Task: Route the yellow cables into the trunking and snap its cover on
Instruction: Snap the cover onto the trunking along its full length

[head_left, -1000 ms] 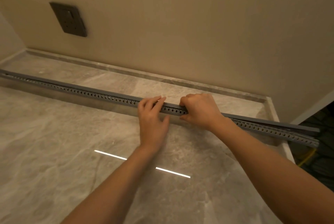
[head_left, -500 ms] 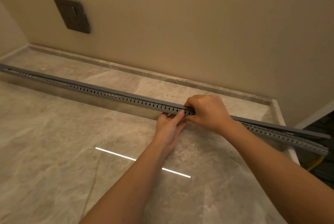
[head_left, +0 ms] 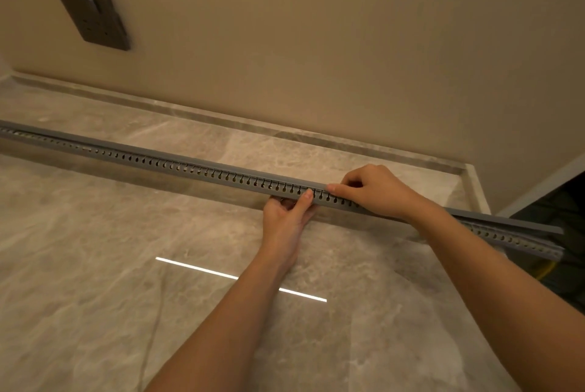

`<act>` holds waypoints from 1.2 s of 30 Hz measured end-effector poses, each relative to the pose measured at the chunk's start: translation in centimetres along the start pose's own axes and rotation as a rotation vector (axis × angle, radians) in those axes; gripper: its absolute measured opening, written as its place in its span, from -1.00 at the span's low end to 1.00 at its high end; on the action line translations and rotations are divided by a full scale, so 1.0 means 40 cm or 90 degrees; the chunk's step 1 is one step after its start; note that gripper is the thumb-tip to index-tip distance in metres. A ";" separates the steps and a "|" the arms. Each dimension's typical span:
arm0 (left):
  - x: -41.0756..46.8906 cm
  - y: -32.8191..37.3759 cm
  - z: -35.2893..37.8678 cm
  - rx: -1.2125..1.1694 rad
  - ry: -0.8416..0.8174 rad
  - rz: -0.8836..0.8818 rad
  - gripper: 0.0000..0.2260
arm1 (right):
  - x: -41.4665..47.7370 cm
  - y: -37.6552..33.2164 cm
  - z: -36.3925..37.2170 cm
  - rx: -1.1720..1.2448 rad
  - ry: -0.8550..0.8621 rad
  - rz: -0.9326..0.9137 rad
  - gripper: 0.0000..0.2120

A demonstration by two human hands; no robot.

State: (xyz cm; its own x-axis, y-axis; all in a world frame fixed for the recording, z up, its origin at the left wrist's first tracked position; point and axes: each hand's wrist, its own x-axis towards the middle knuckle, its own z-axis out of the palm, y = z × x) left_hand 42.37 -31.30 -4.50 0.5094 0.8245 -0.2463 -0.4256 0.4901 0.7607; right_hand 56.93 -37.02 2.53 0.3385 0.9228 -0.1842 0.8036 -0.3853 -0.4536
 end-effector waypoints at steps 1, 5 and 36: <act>0.000 -0.001 -0.001 0.004 0.001 -0.001 -0.73 | 0.001 0.003 0.002 0.021 0.002 0.009 -0.62; -0.002 -0.003 -0.003 0.010 0.008 -0.003 -0.70 | 0.011 0.008 0.001 0.084 -0.002 0.031 -0.64; -0.015 -0.001 -0.005 0.015 0.006 0.013 -0.68 | 0.026 0.013 -0.020 0.150 -0.049 0.046 -0.65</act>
State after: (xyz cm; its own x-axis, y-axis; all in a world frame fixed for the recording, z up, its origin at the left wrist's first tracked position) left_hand 41.91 -31.77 -4.51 0.4936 0.8372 -0.2355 -0.4189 0.4662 0.7792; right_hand 58.09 -36.25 2.79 0.3450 0.8943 -0.2851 0.6394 -0.4463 -0.6261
